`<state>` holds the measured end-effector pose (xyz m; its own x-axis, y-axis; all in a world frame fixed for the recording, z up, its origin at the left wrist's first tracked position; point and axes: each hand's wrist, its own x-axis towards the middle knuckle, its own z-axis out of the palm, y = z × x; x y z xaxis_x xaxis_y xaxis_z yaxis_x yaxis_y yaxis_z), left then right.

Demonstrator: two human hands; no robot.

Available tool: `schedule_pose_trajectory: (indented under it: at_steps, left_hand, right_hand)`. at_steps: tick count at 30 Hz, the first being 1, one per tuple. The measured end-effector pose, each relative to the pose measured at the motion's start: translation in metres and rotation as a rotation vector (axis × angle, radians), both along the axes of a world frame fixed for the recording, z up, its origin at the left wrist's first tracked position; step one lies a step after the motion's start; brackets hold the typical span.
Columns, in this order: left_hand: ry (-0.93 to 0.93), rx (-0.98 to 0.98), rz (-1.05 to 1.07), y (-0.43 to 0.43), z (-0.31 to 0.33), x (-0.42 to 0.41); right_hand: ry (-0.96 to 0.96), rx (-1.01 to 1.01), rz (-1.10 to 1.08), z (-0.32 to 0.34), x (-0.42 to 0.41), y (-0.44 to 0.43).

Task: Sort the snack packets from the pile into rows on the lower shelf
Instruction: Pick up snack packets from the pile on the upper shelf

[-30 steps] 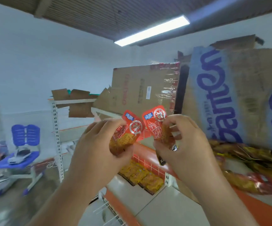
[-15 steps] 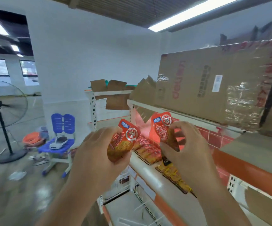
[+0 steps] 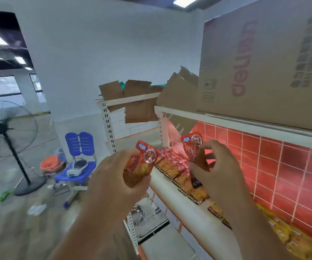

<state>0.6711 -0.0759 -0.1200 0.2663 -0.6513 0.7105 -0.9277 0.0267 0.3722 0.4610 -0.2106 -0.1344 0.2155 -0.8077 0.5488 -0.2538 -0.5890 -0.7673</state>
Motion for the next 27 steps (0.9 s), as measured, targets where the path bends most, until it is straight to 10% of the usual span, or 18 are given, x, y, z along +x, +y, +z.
schedule_pose_trajectory:
  at_steps: [27]
  left_hand:
    - [0.194,0.299,-0.173,-0.289,-0.106,0.156]
  right_hand:
    - [0.339,0.237,-0.133,-0.117,0.159,-0.222]
